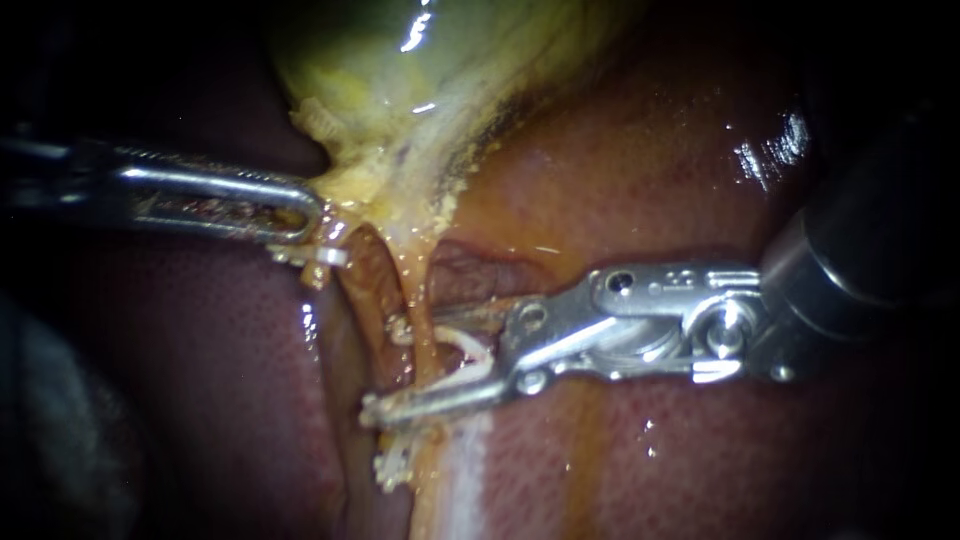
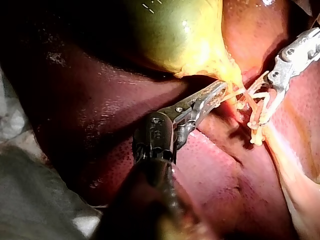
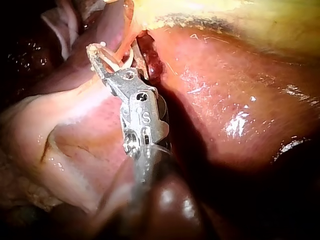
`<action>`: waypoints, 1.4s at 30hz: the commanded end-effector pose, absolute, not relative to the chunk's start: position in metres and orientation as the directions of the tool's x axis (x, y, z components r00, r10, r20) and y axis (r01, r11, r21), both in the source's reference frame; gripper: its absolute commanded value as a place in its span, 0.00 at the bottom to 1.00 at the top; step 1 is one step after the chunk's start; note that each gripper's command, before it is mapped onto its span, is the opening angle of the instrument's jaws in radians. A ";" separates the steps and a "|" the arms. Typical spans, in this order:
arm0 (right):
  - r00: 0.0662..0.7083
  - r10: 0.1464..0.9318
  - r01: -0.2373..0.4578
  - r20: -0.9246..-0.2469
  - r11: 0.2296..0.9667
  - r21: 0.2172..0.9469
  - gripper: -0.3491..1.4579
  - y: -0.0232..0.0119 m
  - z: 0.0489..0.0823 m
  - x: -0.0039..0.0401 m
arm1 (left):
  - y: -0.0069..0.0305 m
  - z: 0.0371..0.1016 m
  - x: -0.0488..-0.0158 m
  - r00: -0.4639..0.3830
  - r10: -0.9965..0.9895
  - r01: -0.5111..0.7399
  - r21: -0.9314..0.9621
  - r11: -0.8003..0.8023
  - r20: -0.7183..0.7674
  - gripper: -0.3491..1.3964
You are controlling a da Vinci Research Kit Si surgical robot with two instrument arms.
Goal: Clipping second clip right tube
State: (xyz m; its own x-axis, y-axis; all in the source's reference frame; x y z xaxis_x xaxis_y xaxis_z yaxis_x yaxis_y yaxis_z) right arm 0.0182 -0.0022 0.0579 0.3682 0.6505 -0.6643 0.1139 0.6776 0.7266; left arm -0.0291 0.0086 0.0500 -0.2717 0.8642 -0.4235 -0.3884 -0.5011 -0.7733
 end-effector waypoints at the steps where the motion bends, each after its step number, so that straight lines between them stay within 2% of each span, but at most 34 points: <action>1: 0.362 0.657 0.118 -0.661 0.671 0.732 0.47 -0.0023 0.0579 0.0183 | 0.0086 0.0501 -0.0291 -0.271 0.864 -0.389 -0.773 -0.501 -0.424 0.00; 9: 0.327 0.695 0.149 -0.640 0.631 0.761 0.47 -0.0028 0.0575 0.0189 | 0.0086 0.0501 -0.0292 -0.271 0.864 -0.389 -0.773 -0.501 -0.424 0.00; 23: 0.309 0.713 0.244 -0.630 0.581 0.777 0.45 -0.0046 0.0540 0.0195 | 0.0086 0.0501 -0.0291 -0.271 0.864 -0.389 -0.773 -0.501 -0.424 0.00; 28: 0.310 0.726 0.239 -0.614 0.566 0.789 0.41 -0.0042 0.0538 0.0194 | 0.0086 0.0501 -0.0291 -0.271 0.864 -0.389 -0.773 -0.501 -0.424 0.00; 42: 0.335 0.775 0.208 -0.536 0.494 0.844 0.21 -0.0040 0.0537 0.0191 | 0.0086 0.0501 -0.0291 -0.271 0.864 -0.389 -0.773 -0.501 -0.424 0.00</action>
State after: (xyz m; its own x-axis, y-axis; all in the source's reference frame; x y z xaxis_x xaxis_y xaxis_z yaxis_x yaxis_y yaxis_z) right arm 0.0190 -0.0040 0.0537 0.3397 0.7834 -0.5204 0.2017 0.4798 0.8539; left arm -0.0291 0.0086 0.0501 -0.2716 0.8641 -0.4237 -0.3889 -0.5013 -0.7730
